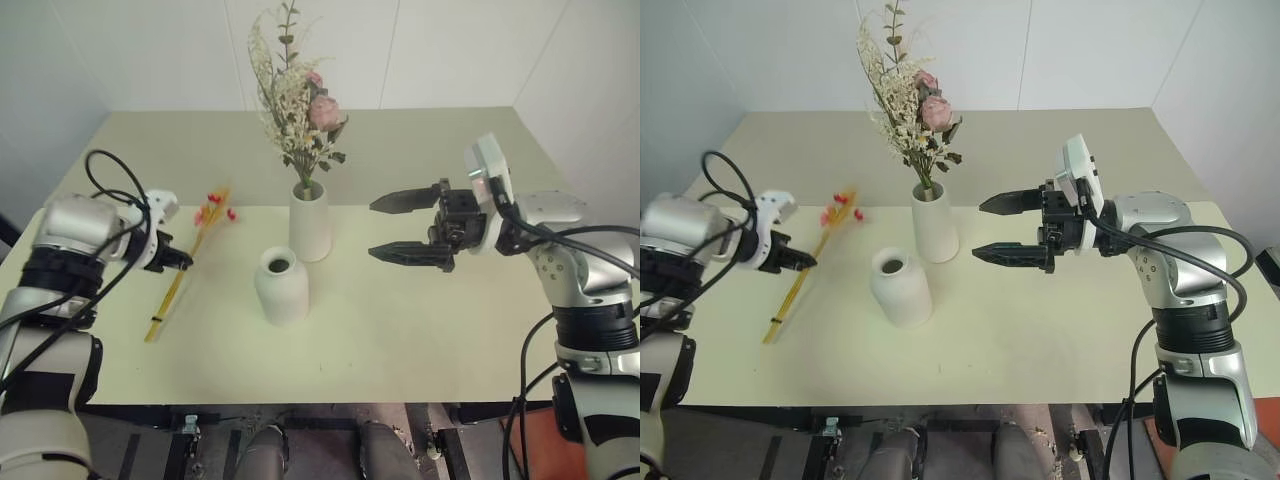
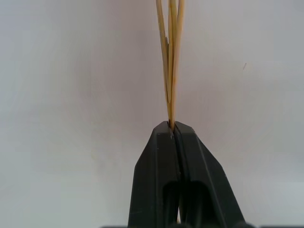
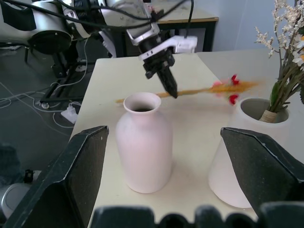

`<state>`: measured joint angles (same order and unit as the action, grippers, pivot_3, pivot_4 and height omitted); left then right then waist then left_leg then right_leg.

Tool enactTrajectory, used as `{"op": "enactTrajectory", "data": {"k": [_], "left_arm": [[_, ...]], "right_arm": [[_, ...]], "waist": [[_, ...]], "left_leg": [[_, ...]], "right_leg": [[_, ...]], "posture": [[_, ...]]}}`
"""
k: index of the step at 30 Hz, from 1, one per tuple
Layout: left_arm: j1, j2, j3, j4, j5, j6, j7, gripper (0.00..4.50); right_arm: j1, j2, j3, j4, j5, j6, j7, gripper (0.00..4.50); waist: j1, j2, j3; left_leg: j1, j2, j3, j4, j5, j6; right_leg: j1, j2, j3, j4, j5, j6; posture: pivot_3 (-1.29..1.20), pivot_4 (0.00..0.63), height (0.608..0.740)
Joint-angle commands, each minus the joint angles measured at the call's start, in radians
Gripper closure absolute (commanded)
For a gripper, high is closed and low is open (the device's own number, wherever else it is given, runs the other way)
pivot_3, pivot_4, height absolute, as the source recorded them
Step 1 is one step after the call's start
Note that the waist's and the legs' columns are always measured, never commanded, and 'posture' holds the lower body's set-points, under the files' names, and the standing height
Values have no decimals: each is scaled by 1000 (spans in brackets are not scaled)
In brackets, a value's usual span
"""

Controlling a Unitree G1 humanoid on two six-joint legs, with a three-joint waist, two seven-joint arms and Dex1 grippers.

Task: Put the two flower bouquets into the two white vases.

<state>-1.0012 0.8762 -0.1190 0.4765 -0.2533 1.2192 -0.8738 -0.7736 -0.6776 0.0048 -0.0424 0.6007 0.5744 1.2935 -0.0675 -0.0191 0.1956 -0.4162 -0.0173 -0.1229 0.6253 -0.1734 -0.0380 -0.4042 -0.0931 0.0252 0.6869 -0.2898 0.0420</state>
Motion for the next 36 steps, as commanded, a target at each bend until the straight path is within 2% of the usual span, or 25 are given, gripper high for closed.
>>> {"op": "enactTrajectory", "data": {"k": [1, 3, 8, 11, 14, 20, 25, 36], "left_arm": [[38, 15, 196, -146, -61, -95, 38, 4460], [75, 4, 320, -225, -123, -152, 32, 4460], [219, -42, 516, -480, -272, -360, -54, 4460], [222, -101, 625, -561, -436, -365, -85, 4460], [202, -110, 676, -567, -570, -330, -113, 4460], [131, -103, 700, -521, -764, -251, -77, 4460], [110, -118, 666, -517, -840, -232, -40, 4460], [161, -226, 526, -584, -870, -266, -18, 4460]], "right_arm": [[-7, -15, -7, -5, -4, -21, 14, 0], [-8, -15, -7, 3, -8, -23, 17, 0], [2, -26, -11, 14, -12, -22, 26, 0], [12, -36, -18, 27, -9, -29, 37, 0], [25, -45, -24, 31, -10, -41, 48, 0], [47, -65, -30, 36, -17, -61, 49, 0], [55, -68, -33, 30, -19, -67, 42, 0], [70, -71, -50, 9, -15, -64, 24, 0]], "waist": [[-1, 0, 0], [-2, 0, 0], [1, 0, 0], [9, 0, 0], [14, -1, -1], [20, -1, -1], [19, -1, -1], [23, -1, -1]], "left_leg": [[0, 0, 0, 0, 0, 0], [0, 0, 0, 0, 0, 0], [0, 0, 0, 0, 0, 0], [0, 0, 1, 1, 0, 0], [0, 0, 1, 2, 0, 0], [1, 0, 1, 2, 0, 0], [1, 0, 1, 2, 0, 0], [1, 0, 1, 2, 0, 0]], "right_leg": [[0, 0, 0, 0, 0, 0], [0, 0, 0, 0, 0, 0], [0, 0, 1, -1, 1, 0], [1, -1, 1, -1, 1, 1], [2, -1, 1, -1, 2, 1], [2, 0, 1, -2, 2, 2], [2, 0, 1, -2, 3, 2], [3, 0, 1, -3, 3, 2]], "posture": [[0, 150, 740], [0, 150, 740], [0, 150, 740], [0, 150, 740], [0, 150, 740], [0, 150, 740], [0, 150, 740], [0, 150, 740]]}}
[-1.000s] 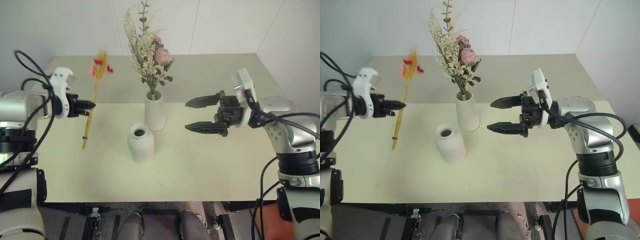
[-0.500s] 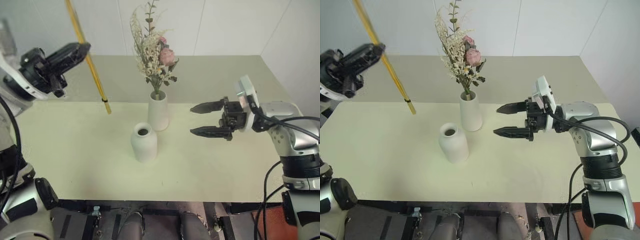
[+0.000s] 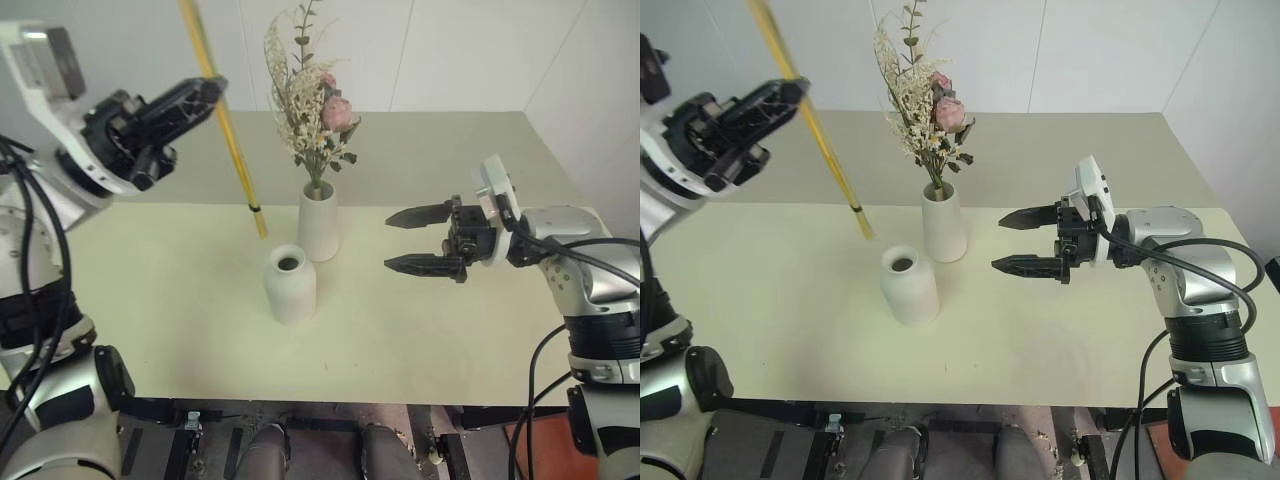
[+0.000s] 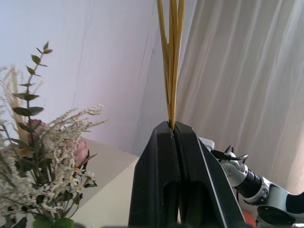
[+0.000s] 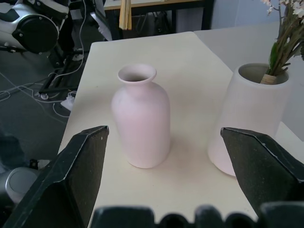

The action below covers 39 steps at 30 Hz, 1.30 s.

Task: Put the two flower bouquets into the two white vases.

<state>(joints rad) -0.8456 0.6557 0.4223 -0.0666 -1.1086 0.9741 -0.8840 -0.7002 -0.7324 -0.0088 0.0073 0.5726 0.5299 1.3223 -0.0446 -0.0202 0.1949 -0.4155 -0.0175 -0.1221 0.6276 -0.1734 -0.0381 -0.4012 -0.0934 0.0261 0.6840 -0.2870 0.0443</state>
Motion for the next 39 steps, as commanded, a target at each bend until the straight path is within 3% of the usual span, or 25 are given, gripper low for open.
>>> {"op": "enactTrajectory", "data": {"k": [1, 16, 39], "left_arm": [[10, -8, -23, -44, -16, -23, -10, 4460], [135, 29, -109, -91, 72, -109, -78, 4460], [-5, 41, -99, 17, 62, -119, -60, 4460]], "right_arm": [[-2, -16, -37, -43, 13, -19, -6, 0], [20, -11, -53, -69, 24, -13, -26, 0], [15, 18, -50, -59, 28, -17, -53, 0]], "waist": [[-2, 0, 0], [0, 0, 0], [-1, 0, 0]], "left_leg": [[0, 0, 0, 0, 0, 0], [0, 0, 0, 0, 0, 0], [0, 0, 0, 0, 0, 0]], "right_leg": [[0, 0, 0, 0, 0, 0], [0, 0, 0, 0, 0, 0], [0, 0, 0, -1, 0, 0]], "posture": [[0, 150, 740], [0, 150, 740], [0, 150, 740]]}}
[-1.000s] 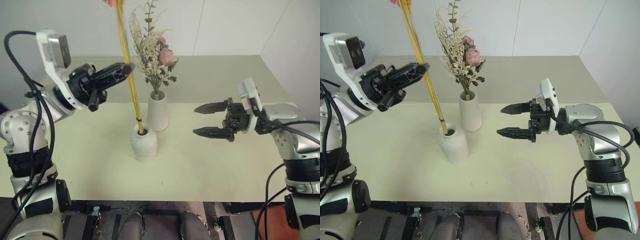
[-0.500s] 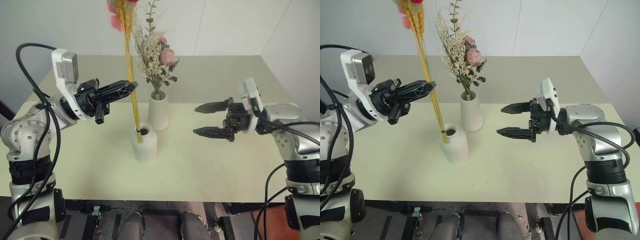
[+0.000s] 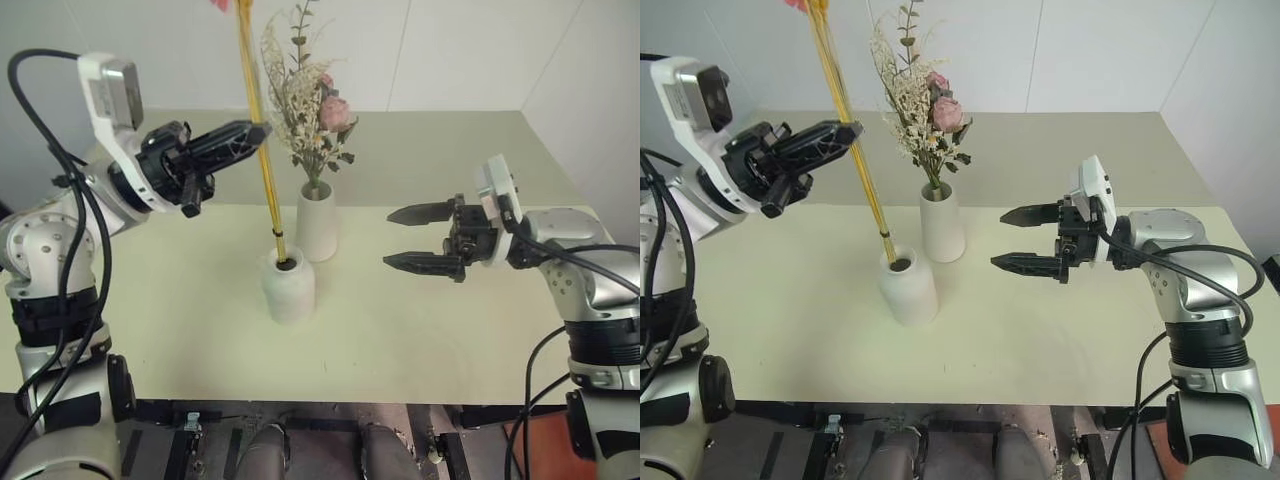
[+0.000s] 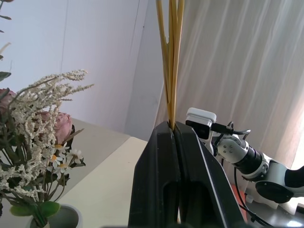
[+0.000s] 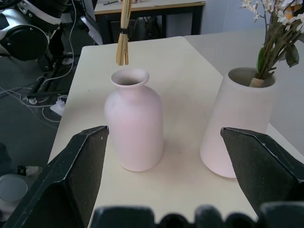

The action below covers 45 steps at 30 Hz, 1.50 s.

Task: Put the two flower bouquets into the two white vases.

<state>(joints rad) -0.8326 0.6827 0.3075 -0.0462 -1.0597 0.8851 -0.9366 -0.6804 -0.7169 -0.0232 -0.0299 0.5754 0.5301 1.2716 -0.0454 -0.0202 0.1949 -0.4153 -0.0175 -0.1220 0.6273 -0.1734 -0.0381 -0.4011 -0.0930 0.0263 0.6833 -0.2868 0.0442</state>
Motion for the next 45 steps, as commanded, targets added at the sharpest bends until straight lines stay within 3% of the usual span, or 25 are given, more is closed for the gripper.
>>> {"op": "enactTrajectory", "data": {"k": [1, 14, 23, 26, 29, 38, 45], "left_arm": [[-14, 11, 12, -5, 16, -32, -7, 4460], [46, -38, -39, -61, 52, -42, 2, 4460], [91, 5, -91, -93, 122, -52, -36, 4460], [117, 26, -98, -110, 133, -49, -50, 3860], [144, 49, -71, -122, 113, -39, -66, 2791], [432, 265, 155, -210, 92, -26, -149, 47], [601, 344, 296, -214, 149, -133, -254, 47]], "right_arm": [[-4, 3, -36, -23, 26, -17, -3, 0], [9, 1, -44, -38, 37, -10, -13, 0], [18, -3, -42, -44, 47, -15, -22, 0], [17, -2, -41, -43, 47, -14, -24, 0], [18, -3, -39, -43, 43, -17, -24, 0], [33, -29, -49, -36, 41, -15, -10, 0], [50, -72, -70, -25, 29, -4, -15, 0]], "waist": [[0, 0, 0], [1, 0, 0], [0, 0, 0], [0, 0, 0], [0, 0, 0], [-6, 0, 0], [9, 0, 0]], "left_leg": [[0, 0, 0, 0, 0, 0], [0, 0, 0, 0, 0, 0], [0, 0, 0, 0, 0, 0], [0, 0, 0, 0, 0, 0], [0, 0, 0, 0, 0, 0], [0, 1, 0, -1, 0, 0], [1, 1, 1, -2, 0, 0]], "right_leg": [[0, 0, 0, 0, 0, 0], [0, 0, 0, 0, 0, 0], [0, 0, 0, 0, 0, 0], [0, 0, 0, 0, 0, 0], [0, 0, 0, 0, 0, 0], [-1, 0, 1, -1, 0, 0], [0, 0, 1, -2, 1, -1]], "posture": [[0, 150, 740], [0, 150, 740], [0, 150, 740], [0, 150, 740], [0, 150, 740], [0, 150, 740], [0, 150, 740]]}}
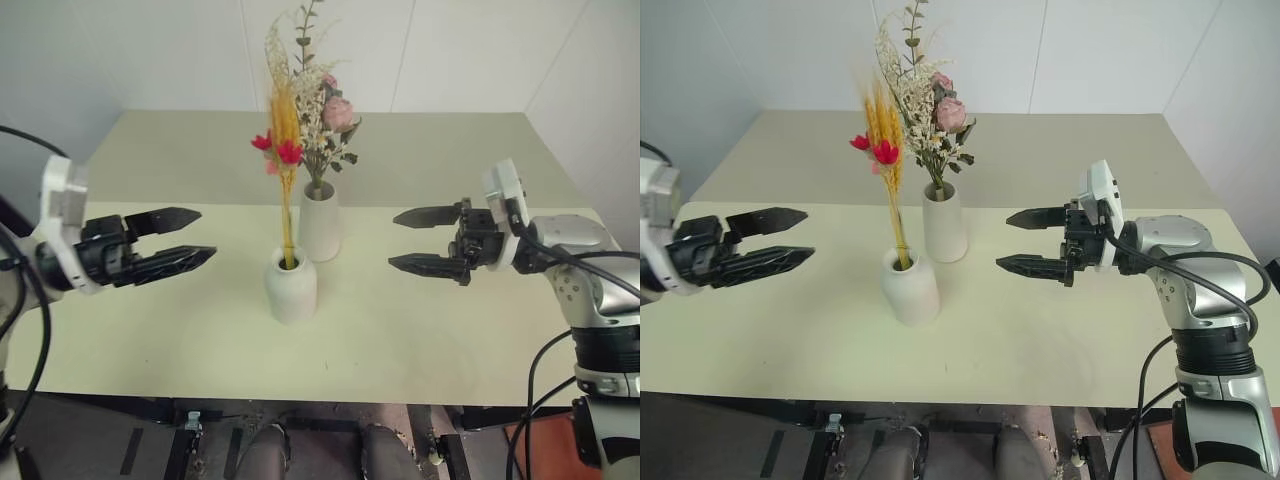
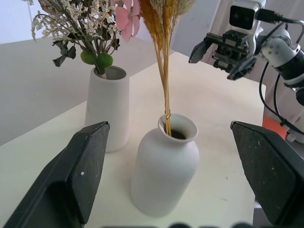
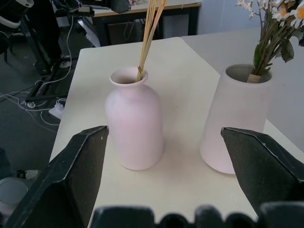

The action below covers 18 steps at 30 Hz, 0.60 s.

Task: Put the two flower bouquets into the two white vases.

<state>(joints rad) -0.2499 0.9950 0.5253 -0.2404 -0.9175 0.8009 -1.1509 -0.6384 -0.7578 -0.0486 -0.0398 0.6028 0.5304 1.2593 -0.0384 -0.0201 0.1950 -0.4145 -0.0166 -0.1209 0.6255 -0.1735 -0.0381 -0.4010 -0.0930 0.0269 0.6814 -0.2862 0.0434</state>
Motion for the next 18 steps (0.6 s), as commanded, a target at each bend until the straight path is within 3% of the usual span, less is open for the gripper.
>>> {"op": "enactTrajectory", "data": {"k": [1, 7, 18], "left_arm": [[31, 36, 100, -16, 3, -54, -50, 47], [69, 46, 133, -29, 9, -73, -50, 47], [53, 42, 84, -28, 9, -88, -34, 47]], "right_arm": [[13, -40, -48, -17, 1, -4, -3, 0], [25, -59, -83, -25, 5, 6, -69, 0], [77, -72, -124, -82, 22, 17, -134, 0]], "waist": [[2, 0, 0], [-2, 0, 0], [-3, 0, 0]], "left_leg": [[0, 0, 0, 0, 0, 0], [0, 0, 1, -1, 0, 0], [0, 1, 1, -1, 0, 0]], "right_leg": [[0, 0, 0, 0, 0, 0], [0, 0, 0, -1, 0, 0], [0, 0, 1, -1, 0, 0]], "posture": [[0, 150, 740], [0, 150, 740], [0, 150, 740]]}}
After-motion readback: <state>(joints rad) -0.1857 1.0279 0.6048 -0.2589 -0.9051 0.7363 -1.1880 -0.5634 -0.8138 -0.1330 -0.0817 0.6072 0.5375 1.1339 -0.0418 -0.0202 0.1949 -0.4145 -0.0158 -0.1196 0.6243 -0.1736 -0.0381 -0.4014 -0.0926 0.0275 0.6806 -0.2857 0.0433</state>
